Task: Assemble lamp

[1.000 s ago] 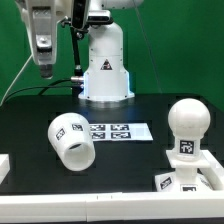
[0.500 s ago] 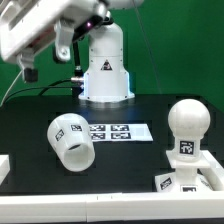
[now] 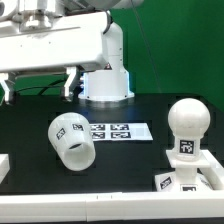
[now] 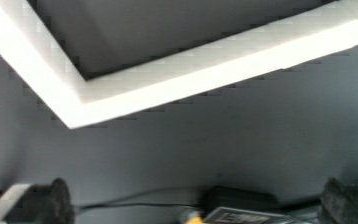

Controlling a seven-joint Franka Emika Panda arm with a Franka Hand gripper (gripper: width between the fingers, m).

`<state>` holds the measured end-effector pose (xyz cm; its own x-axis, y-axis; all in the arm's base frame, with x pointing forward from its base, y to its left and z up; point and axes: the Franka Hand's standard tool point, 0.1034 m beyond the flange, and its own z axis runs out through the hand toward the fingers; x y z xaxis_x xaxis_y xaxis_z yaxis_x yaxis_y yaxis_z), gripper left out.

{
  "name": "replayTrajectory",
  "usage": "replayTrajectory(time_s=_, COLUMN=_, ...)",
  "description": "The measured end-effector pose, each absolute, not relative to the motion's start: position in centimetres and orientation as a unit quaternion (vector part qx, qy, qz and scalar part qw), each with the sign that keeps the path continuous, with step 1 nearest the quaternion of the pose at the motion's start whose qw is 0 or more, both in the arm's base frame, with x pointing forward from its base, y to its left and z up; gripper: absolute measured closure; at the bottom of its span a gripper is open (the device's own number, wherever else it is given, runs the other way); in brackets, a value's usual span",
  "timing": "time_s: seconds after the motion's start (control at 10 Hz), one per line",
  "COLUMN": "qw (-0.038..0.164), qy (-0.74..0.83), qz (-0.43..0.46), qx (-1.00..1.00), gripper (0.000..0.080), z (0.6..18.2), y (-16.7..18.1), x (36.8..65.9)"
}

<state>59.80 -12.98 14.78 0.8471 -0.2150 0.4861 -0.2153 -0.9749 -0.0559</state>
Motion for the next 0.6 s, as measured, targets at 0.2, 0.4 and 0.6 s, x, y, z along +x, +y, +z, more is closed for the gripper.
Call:
replayTrajectory(time_s=0.2, qw=0.01, qy=-0.086, qz=0.249, qx=0.965, gripper=0.0101, z=14.7, y=-13.3, x=59.8)
replayTrajectory(time_s=0.4, qw=-0.037, qy=-0.096, qz=0.194, qx=0.975, gripper=0.0101, z=13.1, y=-11.6, x=59.2)
replayTrajectory(time_s=0.6, qw=-0.059, qy=-0.078, qz=0.108, qx=0.989, gripper=0.0101, z=12.5, y=-9.4, x=59.6)
